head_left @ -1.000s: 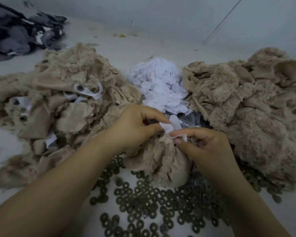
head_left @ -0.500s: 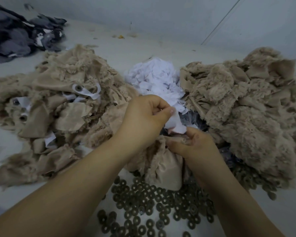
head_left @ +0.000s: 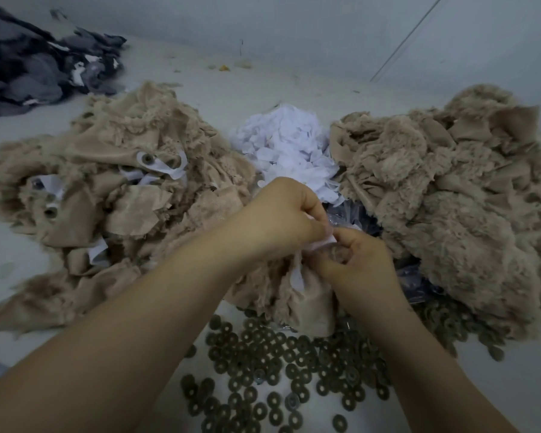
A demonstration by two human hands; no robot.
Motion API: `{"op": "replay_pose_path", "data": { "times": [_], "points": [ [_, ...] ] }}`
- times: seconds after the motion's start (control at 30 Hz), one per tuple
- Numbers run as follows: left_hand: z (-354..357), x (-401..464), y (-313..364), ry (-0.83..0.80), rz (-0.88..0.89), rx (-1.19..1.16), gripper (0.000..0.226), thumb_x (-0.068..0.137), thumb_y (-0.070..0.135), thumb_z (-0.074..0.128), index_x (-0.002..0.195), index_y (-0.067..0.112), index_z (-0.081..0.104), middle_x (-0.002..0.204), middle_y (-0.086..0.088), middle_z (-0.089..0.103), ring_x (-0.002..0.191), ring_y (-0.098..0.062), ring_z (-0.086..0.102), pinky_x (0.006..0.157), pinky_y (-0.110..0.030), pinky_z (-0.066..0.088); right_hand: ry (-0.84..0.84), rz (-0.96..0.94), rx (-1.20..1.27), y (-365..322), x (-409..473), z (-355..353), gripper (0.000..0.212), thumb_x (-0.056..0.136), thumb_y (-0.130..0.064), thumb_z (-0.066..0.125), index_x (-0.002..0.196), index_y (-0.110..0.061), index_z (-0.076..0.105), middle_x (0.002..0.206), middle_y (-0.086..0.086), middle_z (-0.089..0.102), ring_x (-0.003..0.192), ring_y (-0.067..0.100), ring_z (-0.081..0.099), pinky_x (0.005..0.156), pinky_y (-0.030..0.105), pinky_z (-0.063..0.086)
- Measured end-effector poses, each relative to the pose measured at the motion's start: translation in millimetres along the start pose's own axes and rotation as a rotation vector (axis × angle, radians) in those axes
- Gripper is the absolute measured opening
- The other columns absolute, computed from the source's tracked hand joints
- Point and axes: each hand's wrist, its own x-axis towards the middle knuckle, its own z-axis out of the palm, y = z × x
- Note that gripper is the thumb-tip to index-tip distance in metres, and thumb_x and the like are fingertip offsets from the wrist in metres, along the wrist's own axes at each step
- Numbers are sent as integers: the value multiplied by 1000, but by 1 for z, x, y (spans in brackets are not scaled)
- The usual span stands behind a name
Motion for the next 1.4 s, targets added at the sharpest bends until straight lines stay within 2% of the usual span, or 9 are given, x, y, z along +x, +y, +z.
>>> {"op": "replay_pose_path", "data": {
  "times": [0.13, 0.23, 0.37, 0.57, 0.73, 0.97, 1.1, 1.23, 1.4],
  "points": [
    [14, 1, -13, 44, 36, -47, 31, 80, 17, 77, 107, 20, 61, 79, -15, 71, 74, -27, 67, 68, -41, 57, 6, 33, 73, 1, -1, 2, 8, 88, -10, 68, 90, -11, 75, 74, 6, 74, 74, 22, 71, 66, 47, 59],
    [19, -3, -25, 131, 89, -61, 35, 80, 18, 76, 102, 28, 51, 77, -12, 68, 70, -27, 63, 63, -45, 54, 27, 48, 160, 3, -2, 5, 19, 90, -12, 69, 107, -18, 76, 87, 6, 77, 89, 27, 73, 79, 47, 61],
    [21, -14, -42, 188, 140, -113, 21, 85, 16, 72, 93, 27, 55, 81, 0, 64, 62, -12, 59, 57, -28, 46, 56, 62, 223, 2, -2, 7, 15, 87, -10, 74, 97, -20, 78, 83, 3, 78, 82, 24, 75, 71, 41, 63],
    [32, -33, -51, 319, 85, -86, 42, 73, 29, 84, 95, 32, 48, 77, 5, 56, 57, -3, 51, 50, -18, 43, 101, 77, 188, 1, -3, 8, 17, 83, -6, 74, 92, -21, 77, 79, 4, 77, 80, 30, 73, 69, 43, 63],
    [40, -38, -54, 316, 71, -22, 26, 72, 23, 85, 71, 24, 59, 61, 13, 58, 51, 1, 48, 49, -12, 38, 113, 76, 204, 2, -2, 7, 22, 82, 0, 69, 97, -15, 76, 77, 3, 77, 71, 20, 74, 55, 25, 55],
    [41, -41, -48, 437, 334, 141, 12, 79, 6, 77, 73, 14, 70, 76, 8, 58, 73, -2, 55, 68, -10, 41, 108, 17, 222, 1, -3, 9, 24, 82, 4, 68, 92, -16, 76, 81, 2, 77, 76, 18, 73, 65, 32, 59],
    [39, -41, -41, 428, 458, 63, 9, 86, 6, 65, 81, 13, 63, 78, 7, 60, 75, -5, 57, 68, -12, 44, 116, 0, 248, 1, -5, 11, 19, 82, -3, 70, 90, -19, 76, 81, -3, 77, 76, 8, 72, 61, 21, 54],
    [37, -37, -37, 248, 371, -68, 17, 91, 7, 60, 82, 21, 61, 71, 12, 64, 72, -3, 64, 68, -22, 53, 90, -10, 189, 3, -4, 12, 36, 82, 2, 65, 66, -31, 64, 57, -14, 64, 52, -2, 56, 48, 16, 43],
    [26, -27, -42, 172, 128, -32, 16, 84, 8, 72, 74, 19, 67, 57, 5, 65, 50, -3, 57, 52, -18, 45, 75, 44, 323, 7, -5, 14, 17, 80, 2, 77, 92, -9, 72, 81, 9, 77, 80, 22, 74, 73, 37, 61]
  ]
}}
